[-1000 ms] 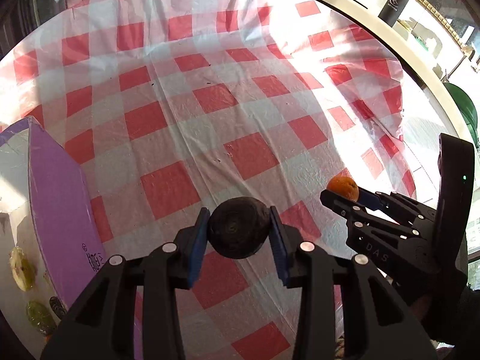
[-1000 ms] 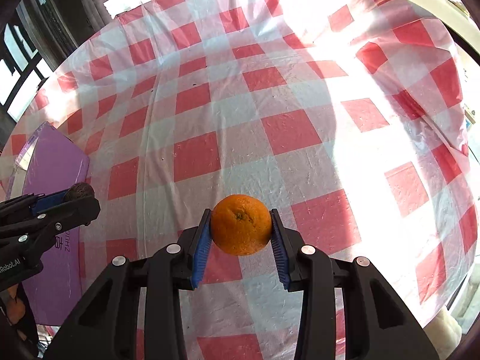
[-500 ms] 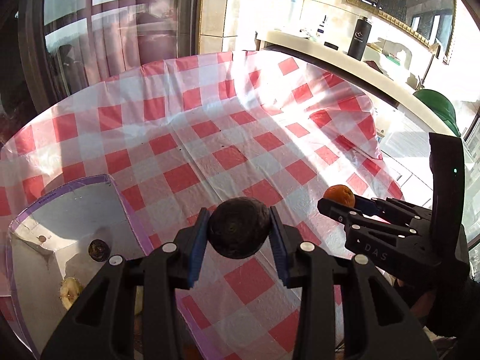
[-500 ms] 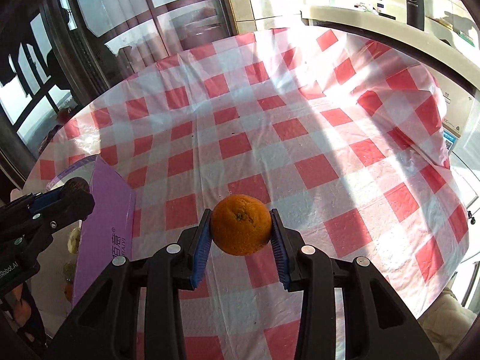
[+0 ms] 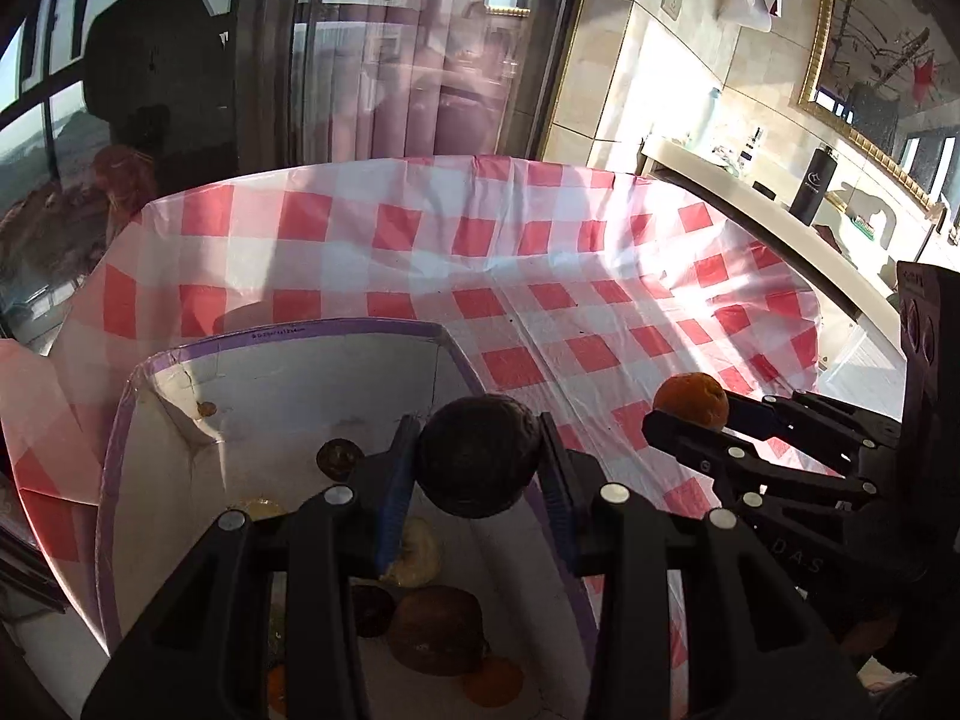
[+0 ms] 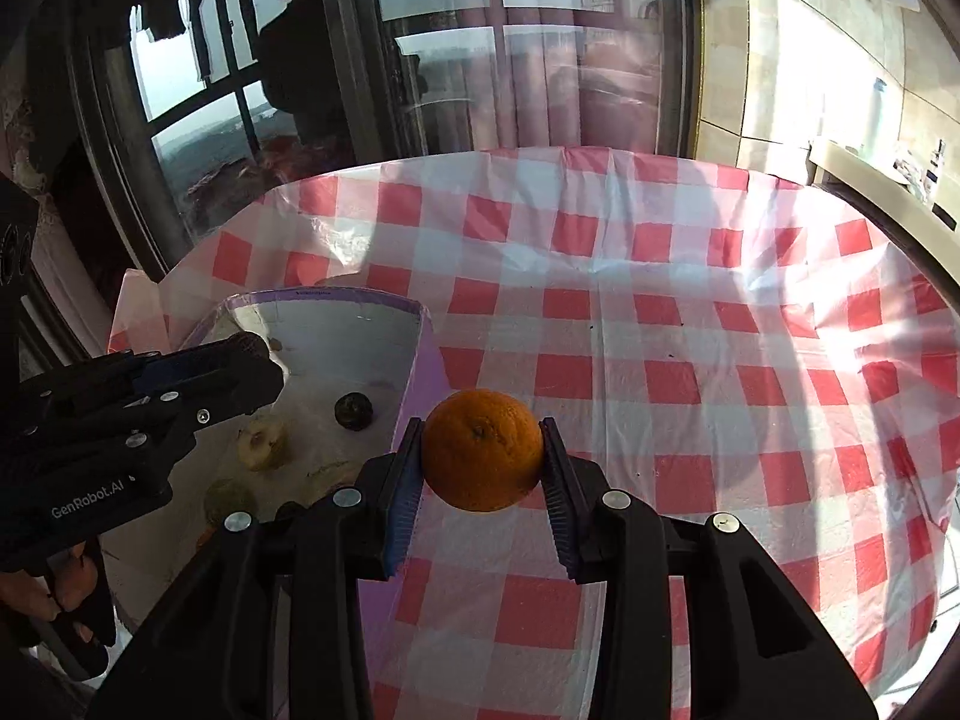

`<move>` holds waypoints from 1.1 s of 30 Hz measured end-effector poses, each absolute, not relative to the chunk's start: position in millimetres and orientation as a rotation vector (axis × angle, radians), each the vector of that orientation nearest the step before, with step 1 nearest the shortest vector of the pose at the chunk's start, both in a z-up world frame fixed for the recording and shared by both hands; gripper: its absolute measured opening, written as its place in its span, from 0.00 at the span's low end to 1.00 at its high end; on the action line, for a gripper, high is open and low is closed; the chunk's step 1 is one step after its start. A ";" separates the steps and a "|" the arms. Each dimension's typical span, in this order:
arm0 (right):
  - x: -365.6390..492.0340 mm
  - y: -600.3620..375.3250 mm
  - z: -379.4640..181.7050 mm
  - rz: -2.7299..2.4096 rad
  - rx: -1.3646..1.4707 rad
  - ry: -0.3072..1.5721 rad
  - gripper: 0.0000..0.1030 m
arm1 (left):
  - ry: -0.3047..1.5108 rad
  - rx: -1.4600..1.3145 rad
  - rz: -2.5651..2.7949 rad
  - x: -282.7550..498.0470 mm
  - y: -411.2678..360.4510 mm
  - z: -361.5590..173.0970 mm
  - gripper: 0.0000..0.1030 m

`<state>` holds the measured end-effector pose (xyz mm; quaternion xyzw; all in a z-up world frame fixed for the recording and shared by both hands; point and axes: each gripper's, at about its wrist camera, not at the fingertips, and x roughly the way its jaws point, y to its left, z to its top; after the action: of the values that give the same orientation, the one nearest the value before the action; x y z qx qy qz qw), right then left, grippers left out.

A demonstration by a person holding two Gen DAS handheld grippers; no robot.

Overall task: Organize fruits
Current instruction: 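Carry the orange and date into the box and open both tools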

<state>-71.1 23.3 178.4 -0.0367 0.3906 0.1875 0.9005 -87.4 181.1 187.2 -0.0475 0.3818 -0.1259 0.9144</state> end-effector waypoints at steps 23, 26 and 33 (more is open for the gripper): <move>-95.1 202.6 125.0 0.834 -0.438 0.926 0.36 | 0.865 -0.362 0.166 -135.5 335.4 131.3 0.38; -91.3 199.7 117.9 0.822 -0.422 0.960 0.36 | 0.879 -0.363 0.181 -137.6 337.6 124.5 0.38; -86.1 192.4 113.0 0.791 -0.370 0.992 0.36 | 0.893 -0.281 0.163 -139.3 320.8 120.1 0.38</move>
<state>-86.1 192.4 113.0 -0.1718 0.4608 0.3672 0.7895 -139.3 320.8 120.1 -0.1353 0.4300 0.0784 0.8892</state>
